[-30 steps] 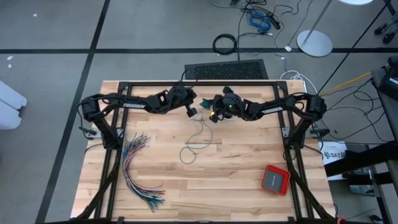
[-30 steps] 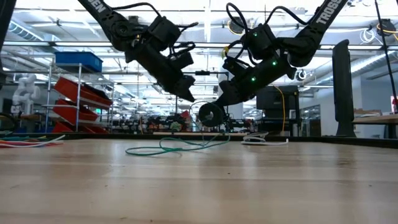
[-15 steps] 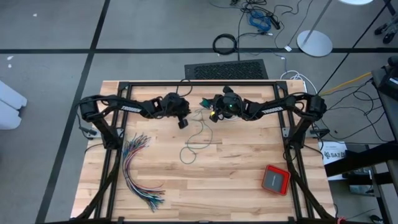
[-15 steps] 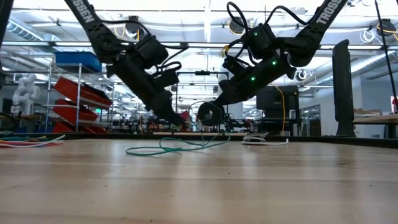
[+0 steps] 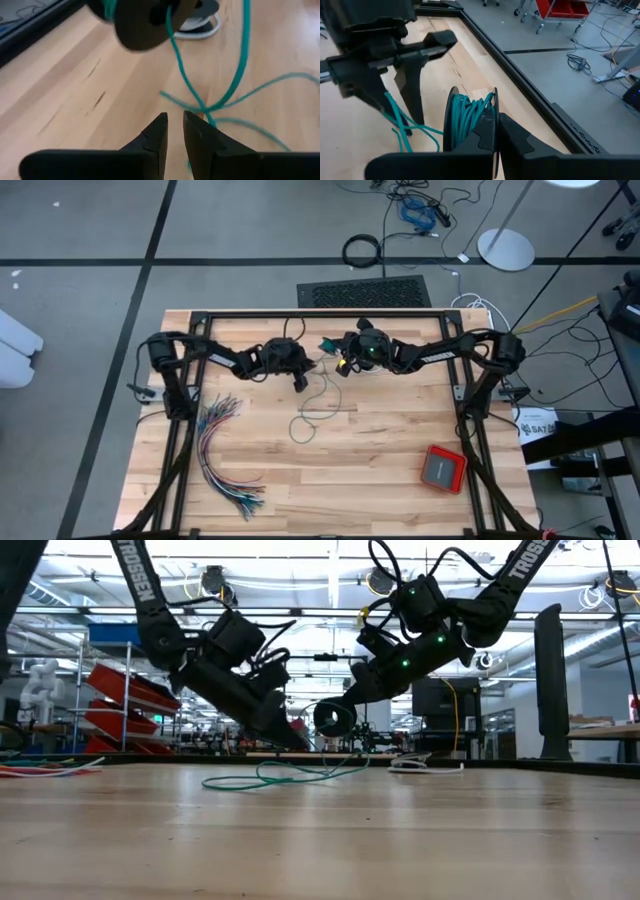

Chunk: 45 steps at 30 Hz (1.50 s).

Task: Coil cords
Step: Coil the green wire onto the spool

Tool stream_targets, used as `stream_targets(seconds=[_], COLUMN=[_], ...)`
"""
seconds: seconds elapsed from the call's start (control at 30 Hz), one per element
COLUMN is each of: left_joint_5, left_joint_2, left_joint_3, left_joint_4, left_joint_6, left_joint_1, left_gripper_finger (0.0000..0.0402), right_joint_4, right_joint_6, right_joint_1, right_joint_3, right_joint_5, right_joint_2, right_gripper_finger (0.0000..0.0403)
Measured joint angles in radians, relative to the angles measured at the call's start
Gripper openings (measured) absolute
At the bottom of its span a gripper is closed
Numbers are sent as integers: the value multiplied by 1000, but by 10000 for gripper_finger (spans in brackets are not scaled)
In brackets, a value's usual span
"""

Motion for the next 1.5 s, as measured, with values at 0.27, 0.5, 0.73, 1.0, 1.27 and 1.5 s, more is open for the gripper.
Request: stream_targets(seconds=[0.27,0.5,0.73,1.0,1.27,1.5], left_joint_5=[-13,-28,-104,-187,-229,-300], left_joint_2=[81,112,174,225,225,225], left_joint_3=[8,9,30,76,77,77], left_joint_4=[108,207,255,275,307,302], left_joint_6=[-46,-96,-125,-167,-175,-182], left_joint_1=[-14,-14,-28,-48,-48,-45], left_gripper_finger=[68,68,68,68,68,68], right_joint_4=[3,7,10,13,21,28], right_joint_6=[2,3,3,2,1,0], right_joint_1=[0,0,0,0,0,0], right_joint_3=[0,0,0,0,0,0], right_joint_5=[0,0,1,-1,-24,-27], right_joint_2=[0,0,0,0,0,0], right_gripper_finger=[0,0,0,0,0,0])
